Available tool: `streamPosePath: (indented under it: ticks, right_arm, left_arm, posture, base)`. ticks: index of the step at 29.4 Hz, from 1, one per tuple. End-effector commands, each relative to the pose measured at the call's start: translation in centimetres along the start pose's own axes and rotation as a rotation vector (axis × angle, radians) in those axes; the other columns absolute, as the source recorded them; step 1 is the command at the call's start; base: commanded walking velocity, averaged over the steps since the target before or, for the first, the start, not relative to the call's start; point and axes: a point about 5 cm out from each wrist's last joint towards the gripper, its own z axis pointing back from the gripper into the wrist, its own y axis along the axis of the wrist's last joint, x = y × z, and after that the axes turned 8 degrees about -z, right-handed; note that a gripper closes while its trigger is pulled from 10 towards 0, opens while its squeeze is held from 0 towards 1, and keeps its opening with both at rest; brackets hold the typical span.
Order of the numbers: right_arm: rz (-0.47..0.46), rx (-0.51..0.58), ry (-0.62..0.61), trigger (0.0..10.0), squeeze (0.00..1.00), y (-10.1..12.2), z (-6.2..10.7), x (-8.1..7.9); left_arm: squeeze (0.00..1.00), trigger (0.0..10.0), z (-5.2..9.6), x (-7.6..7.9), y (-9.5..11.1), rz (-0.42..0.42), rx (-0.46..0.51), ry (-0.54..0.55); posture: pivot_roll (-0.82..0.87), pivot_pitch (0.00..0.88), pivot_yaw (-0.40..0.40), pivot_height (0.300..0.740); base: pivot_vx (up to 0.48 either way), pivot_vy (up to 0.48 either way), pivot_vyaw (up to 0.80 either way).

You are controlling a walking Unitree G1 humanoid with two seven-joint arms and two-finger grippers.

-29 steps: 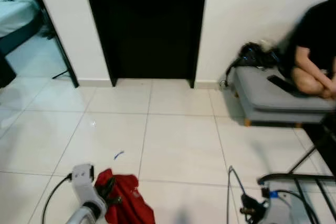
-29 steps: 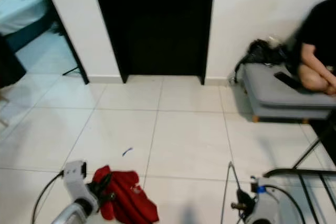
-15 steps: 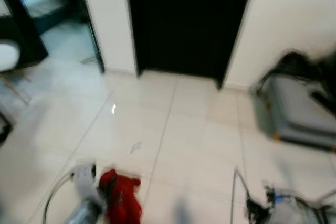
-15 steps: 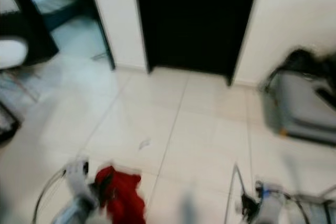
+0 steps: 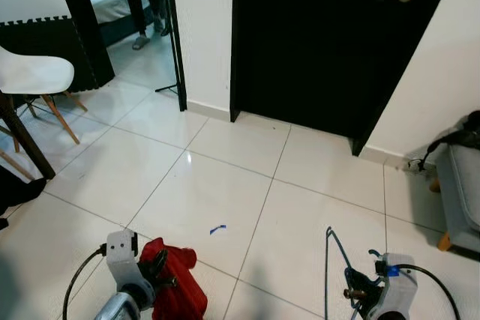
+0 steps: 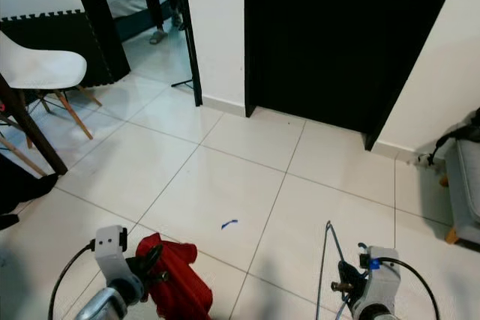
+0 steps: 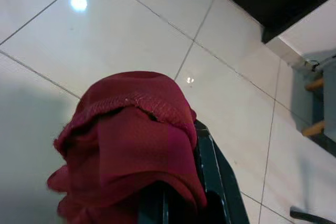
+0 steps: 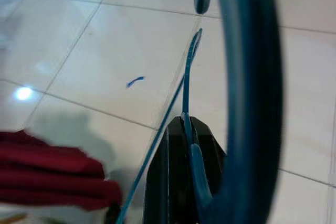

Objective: Hang hanger

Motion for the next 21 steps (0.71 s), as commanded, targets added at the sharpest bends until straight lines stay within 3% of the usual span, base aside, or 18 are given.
streamPosePath:
  ticks: [1, 6, 8, 12, 13, 14, 21]
  right_arm:
    - [0.001, -0.012, -0.026, 10.0, 0.00, -0.3, 0.4, 0.6]
    - [-0.002, -0.013, -0.022, 10.0, 0.00, -0.3, 0.4, 0.6]
    - [-0.008, 0.031, -0.028, 10.0, 0.00, 1.1, -0.3, 0.9]
    - [-0.013, 0.083, -0.038, 10.0, 0.00, 2.8, -1.1, 1.2]
    - [0.007, 0.133, -0.018, 10.0, 0.00, 4.9, -1.9, 1.0]
    - [0.027, 0.146, -0.004, 10.0, 0.00, 5.5, -2.2, 0.9]
    - [0.088, 0.190, 0.062, 10.0, 0.00, 8.1, -3.2, -0.6]
  left_arm:
    - [0.00, 10.0, 0.2, -0.9, 0.5, 0.008, 0.022, 0.060]
    - [0.00, 10.0, 0.2, -2.5, 1.9, -0.014, 0.068, 0.135]
    - [0.00, 10.0, -0.1, -3.9, 5.6, -0.040, 0.174, 0.160]
    - [0.00, 10.0, -0.5, -4.3, 7.8, -0.066, 0.229, 0.157]
    - [0.00, 10.0, -1.0, -4.4, 9.7, -0.088, 0.274, 0.145]
    - [0.00, 10.0, -1.1, -4.3, 10.2, -0.094, 0.287, 0.140]
    - [0.00, 10.0, -1.8, -2.5, 10.1, -0.103, 0.291, 0.096]
  posture:
    - [0.07, 0.068, -0.015, 0.740]
    - [0.08, 0.067, -0.019, 0.740]
    - [0.09, 0.065, -0.007, 0.740]
    - [0.09, 0.065, -0.003, 0.740]
    - [0.09, 0.064, -0.003, 0.740]
    - [0.09, 0.064, -0.003, 0.740]
    - [0.08, 0.070, -0.006, 0.740]
  base:
    - [0.262, 0.000, 0.00]
    - [0.290, 0.000, 0.00]
    - [0.321, 0.000, 0.00]
    - [0.323, 0.000, 0.00]
    - [0.326, 0.000, 0.00]
    - [0.326, 0.000, 0.00]
    - [0.321, 0.000, 0.00]
